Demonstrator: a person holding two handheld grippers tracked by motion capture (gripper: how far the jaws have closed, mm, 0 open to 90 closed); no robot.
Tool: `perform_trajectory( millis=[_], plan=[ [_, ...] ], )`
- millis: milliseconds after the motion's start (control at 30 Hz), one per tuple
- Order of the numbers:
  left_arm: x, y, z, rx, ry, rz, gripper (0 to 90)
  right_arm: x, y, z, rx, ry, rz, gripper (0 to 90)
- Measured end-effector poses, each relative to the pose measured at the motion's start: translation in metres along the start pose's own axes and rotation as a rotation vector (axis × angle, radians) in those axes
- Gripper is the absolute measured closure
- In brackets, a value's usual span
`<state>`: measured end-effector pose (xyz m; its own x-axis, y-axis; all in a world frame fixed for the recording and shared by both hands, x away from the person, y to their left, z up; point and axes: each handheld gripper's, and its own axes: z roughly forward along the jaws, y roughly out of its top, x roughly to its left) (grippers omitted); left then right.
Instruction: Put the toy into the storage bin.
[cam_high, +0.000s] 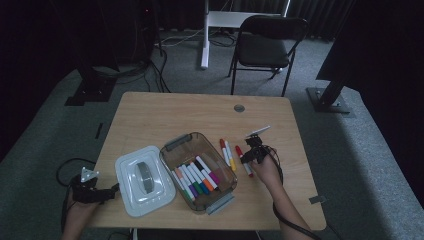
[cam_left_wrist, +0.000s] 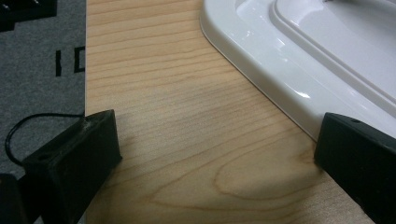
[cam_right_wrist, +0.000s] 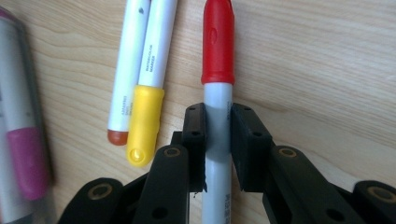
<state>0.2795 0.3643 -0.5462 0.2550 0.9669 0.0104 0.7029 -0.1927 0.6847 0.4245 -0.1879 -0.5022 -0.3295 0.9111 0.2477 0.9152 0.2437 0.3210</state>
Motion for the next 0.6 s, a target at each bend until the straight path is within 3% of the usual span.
perform_trajectory(
  millis=[367, 600],
  plan=[
    [0.0, 0.0, 0.0, 0.0, 0.0, 0.0, 0.6, -0.001, -0.001, -0.039, -0.068, 0.063, 0.011, 76.7],
    [0.0, 0.0, 0.0, 0.0, 0.0, 0.0, 0.6, 0.015, 0.001, -0.068, -0.122, 0.112, -0.013, 76.7]
  ],
)
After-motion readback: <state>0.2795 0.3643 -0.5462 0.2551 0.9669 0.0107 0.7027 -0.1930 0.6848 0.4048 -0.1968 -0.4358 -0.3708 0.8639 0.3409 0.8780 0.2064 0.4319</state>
